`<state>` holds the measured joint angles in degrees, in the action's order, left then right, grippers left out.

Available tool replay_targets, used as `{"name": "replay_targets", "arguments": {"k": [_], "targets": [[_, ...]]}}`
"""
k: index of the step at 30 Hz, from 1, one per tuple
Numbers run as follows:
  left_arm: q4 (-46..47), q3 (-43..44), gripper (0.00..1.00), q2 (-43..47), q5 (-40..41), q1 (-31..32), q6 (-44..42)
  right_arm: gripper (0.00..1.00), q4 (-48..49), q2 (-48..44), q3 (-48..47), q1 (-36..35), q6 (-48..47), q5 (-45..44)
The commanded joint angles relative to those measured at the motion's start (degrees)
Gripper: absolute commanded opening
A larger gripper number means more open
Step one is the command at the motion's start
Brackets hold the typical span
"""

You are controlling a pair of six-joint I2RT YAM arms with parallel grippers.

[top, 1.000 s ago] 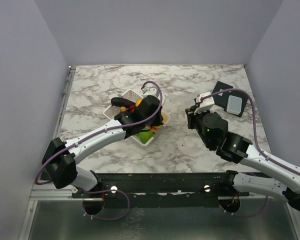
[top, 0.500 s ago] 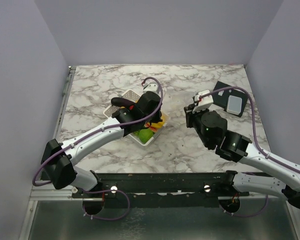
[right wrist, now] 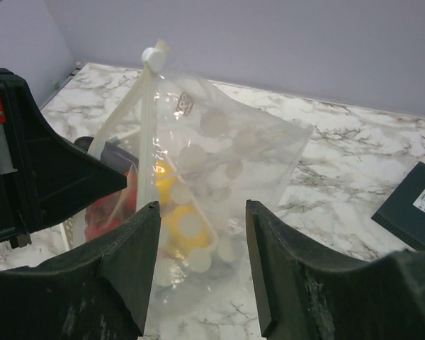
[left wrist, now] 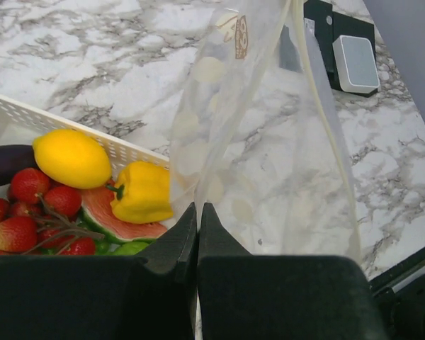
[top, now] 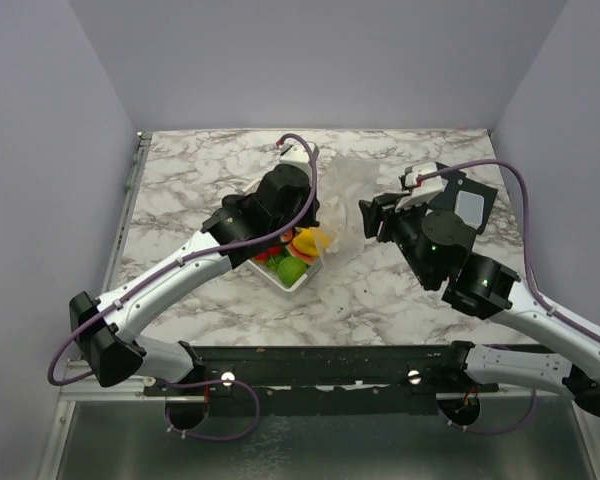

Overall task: Place the food in the zip-top bag and seal the zipper
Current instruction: Open the zipper of the food storage bag, then move the bin to the center of the board.

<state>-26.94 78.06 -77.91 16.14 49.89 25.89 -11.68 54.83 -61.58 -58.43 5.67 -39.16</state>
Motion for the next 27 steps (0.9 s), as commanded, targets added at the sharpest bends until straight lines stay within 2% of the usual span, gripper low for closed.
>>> {"name": "replay_targets", "arguments": {"k": [1,8,17,23,27], "targets": [[-3.3,3.6,0.00,2.3,5.5,-0.1,-5.1,0.58,-0.7,-0.3,-1.9,-0.3,-0.1,3.0],[-6.0,7.3,0.00,3.8,11.1,-0.1,-9.8,0.59,-1.7,0.6,-3.5,-0.3,0.1,2.5],[-7.9,8.3,0.00,7.7,23.4,-0.1,-16.4,0.59,-2.8,1.9,-3.6,-0.3,0.6,0.8],[-7.7,5.9,0.00,11.9,31.1,-0.1,-19.2,0.60,-4.3,6.0,-4.4,-0.3,0.7,-1.3],[-7.7,4.9,0.00,13.5,36.4,-0.1,-22.2,0.61,-9.5,11.8,-8.7,-0.3,2.7,-1.7]]}}
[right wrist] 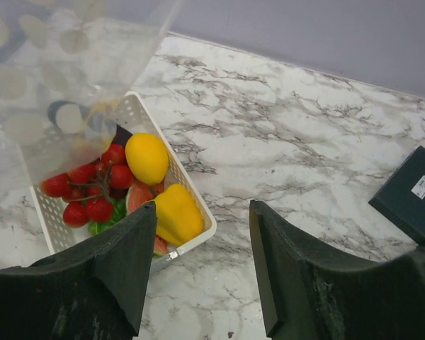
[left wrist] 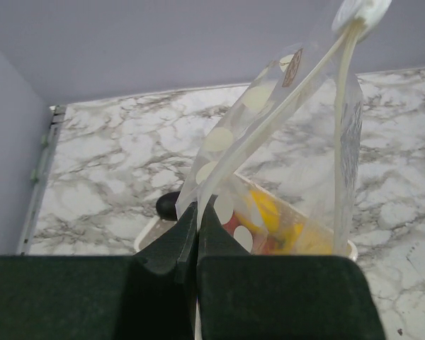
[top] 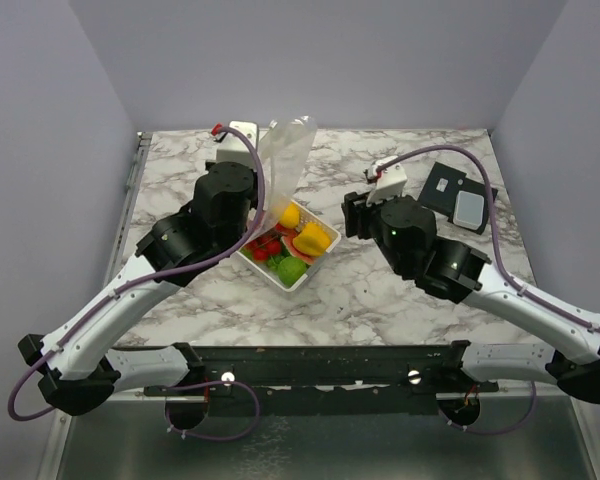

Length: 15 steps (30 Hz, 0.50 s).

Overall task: Place the food in the zip-top bag and seal the zipper
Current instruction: Move the bin to the center of the board.

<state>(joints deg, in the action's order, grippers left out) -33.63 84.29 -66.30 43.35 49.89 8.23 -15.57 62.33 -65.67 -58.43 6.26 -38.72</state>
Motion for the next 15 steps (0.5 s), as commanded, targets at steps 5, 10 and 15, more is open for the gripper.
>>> {"name": "replay_targets", "arguments": {"k": [5,10,15], "targets": [[-1.3,-2.2,0.00,3.7,15.5,-0.1,-5.0,0.63,-8.8,11.2,-8.5,-0.1,2.4,-0.8],[-2.5,-3.4,0.00,5.1,21.4,-0.1,-4.3,0.63,-12.0,17.8,-13.0,3.1,3.0,6.2],[-5.9,-3.6,0.00,5.7,26.3,-0.1,-2.3,0.63,-16.1,24.5,-18.8,6.2,1.9,13.5]]}}
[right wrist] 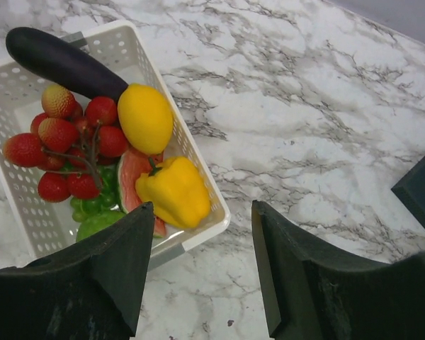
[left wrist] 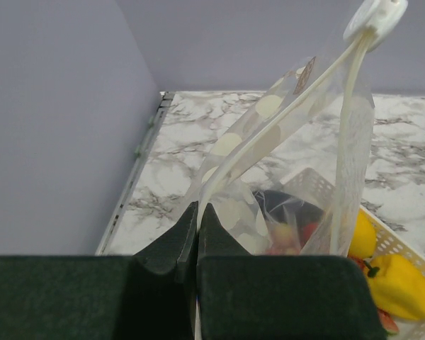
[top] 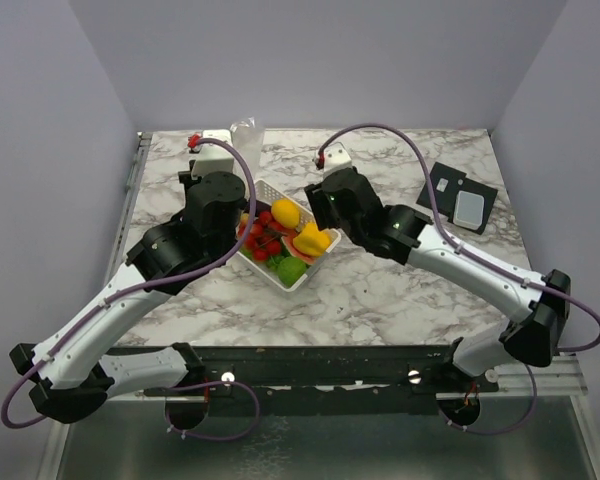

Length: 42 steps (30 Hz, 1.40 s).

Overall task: Place the food in the zip-top bag and seal the zipper
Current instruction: Move the bin to the center of the board.

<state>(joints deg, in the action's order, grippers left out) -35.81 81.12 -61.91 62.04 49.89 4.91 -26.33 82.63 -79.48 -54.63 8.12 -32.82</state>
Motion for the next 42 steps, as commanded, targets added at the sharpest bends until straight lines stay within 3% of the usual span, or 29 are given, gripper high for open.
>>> {"name": "replay_targets", "arguments": {"k": [1,10,20,42], "targets": [[-4.4,-0.6,0.00,1.5,9.2,-0.1,1.4,0.62,-6.2,5.5,-6.0,3.5,0.1,10.0],[-12.9,-0.1,0.00,2.3,14.3,-0.1,6.6,0.62,-7.2,14.7,-10.0,12.4,-1.1,25.3],[-21.9,-0.3,0.00,2.5,12.9,-0.1,13.9,0.58,-6.9,24.1,-13.9,16.9,-2.5,32.8],[-28.1,-4.0,0.00,4.9,9.1,-0.1,21.0,0.50,-8.8,37.6,-23.4,18.1,-5.7,35.9]]}}
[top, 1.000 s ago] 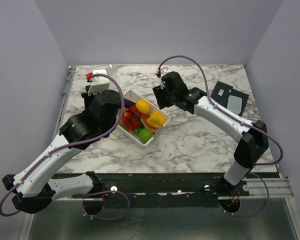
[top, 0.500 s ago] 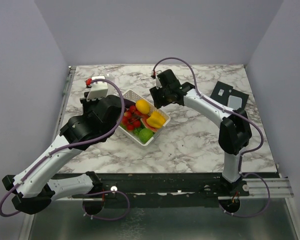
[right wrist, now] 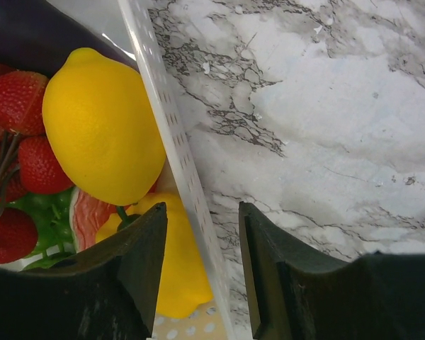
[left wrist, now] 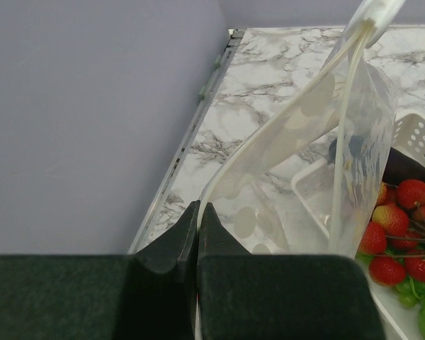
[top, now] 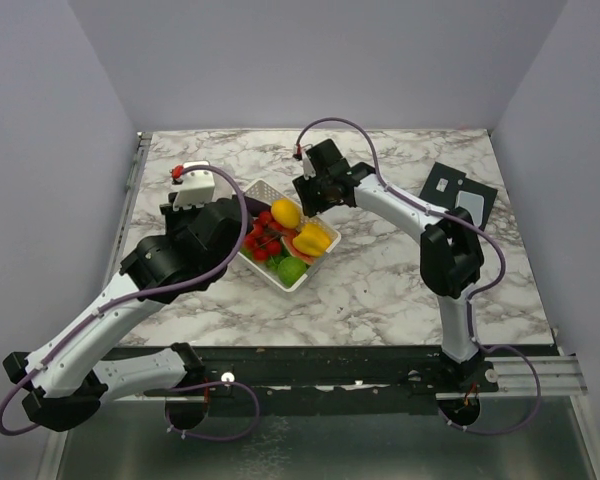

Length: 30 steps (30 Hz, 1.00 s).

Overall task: Place the food in the zip-top bag and seal the zipper
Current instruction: Move the bin to the center of the board.

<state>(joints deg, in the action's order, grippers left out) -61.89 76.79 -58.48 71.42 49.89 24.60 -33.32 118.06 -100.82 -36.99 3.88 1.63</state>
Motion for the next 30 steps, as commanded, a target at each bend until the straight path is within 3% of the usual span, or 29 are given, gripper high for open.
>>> {"name": "replay_targets", "arguments": {"k": [1,10,21,30], "targets": [[-2.1,0.4,0.00,1.7,-0.3,-0.1,1.4,0.50,-1.8,2.5,-2.2,0.4,-1.6,1.6],[-2.2,-0.1,0.00,2.5,-0.8,-0.1,1.7,0.36,-1.6,4.5,-3.0,0.4,-1.8,3.7],[-2.2,-0.8,0.00,3.4,-0.9,-0.1,2.0,0.01,-1.0,2.4,0.0,0.5,-1.7,2.1],[-0.5,-2.3,0.00,3.2,-1.9,-0.1,1.9,0.01,0.3,-4.8,8.0,0.6,0.4,-4.0]]}}
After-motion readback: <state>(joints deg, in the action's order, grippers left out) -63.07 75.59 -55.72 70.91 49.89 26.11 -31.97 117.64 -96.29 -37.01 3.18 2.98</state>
